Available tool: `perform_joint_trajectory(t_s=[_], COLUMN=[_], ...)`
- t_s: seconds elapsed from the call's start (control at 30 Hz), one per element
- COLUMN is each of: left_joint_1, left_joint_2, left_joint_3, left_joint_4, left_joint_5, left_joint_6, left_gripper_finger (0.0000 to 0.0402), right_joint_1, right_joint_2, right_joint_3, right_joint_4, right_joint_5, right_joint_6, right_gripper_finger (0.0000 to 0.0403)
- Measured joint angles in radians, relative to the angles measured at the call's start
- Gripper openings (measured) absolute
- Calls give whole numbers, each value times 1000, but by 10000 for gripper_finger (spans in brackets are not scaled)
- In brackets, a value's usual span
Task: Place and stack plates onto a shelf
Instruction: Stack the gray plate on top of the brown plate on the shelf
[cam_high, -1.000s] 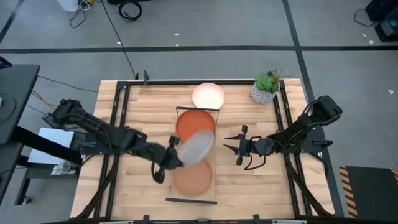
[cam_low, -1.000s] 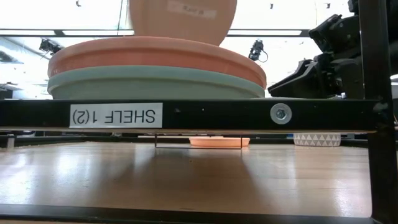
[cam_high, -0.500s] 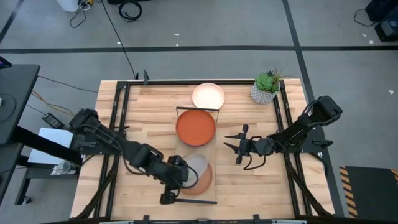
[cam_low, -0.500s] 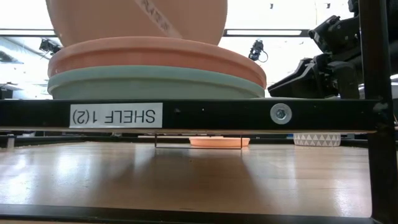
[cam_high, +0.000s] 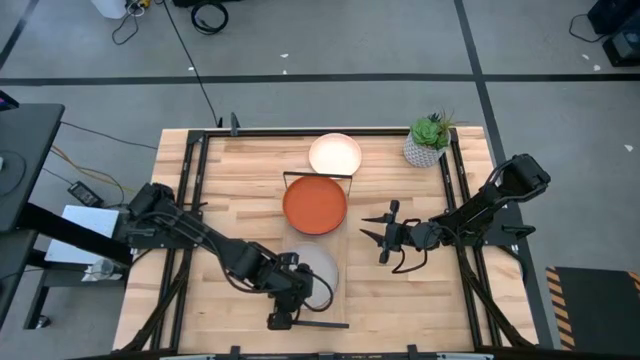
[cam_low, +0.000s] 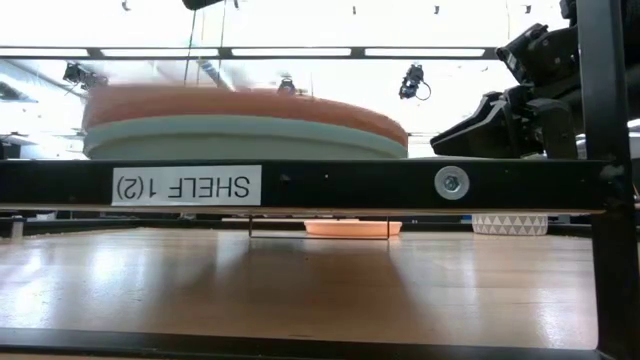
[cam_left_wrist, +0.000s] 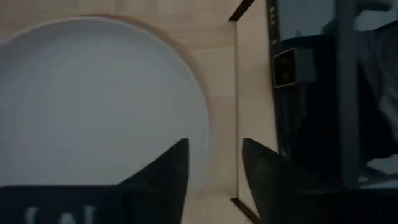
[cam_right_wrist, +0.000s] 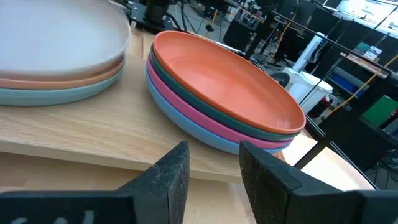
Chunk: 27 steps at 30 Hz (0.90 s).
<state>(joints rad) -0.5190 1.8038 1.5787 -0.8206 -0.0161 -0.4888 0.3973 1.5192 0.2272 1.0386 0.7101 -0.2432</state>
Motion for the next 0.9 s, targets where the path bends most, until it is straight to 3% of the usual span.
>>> perform_joint_trajectory(t_s=[0.17,0.43,0.7,0.9], left_joint_1=[0,-12,29,69], left_joint_2=[-12,-13,-73,-115], left_joint_3=[0,-55,-198,-286], left_joint_4=[26,-28,32,75], left_joint_5=[47,-119,-168,-168], left_joint_6=[-3,35,61,94], left_gripper_finger=[192,170,140,133], right_joint_1=[0,0,-13,-11], right_joint_2=[0,0,0,58], right_joint_3=[0,0,36,133], right_joint_4=[0,0,26,-28], right_joint_5=[-1,-21,-322,-395], right_joint_6=[1,6,56,76], right_gripper_finger=[146,146,146,146])
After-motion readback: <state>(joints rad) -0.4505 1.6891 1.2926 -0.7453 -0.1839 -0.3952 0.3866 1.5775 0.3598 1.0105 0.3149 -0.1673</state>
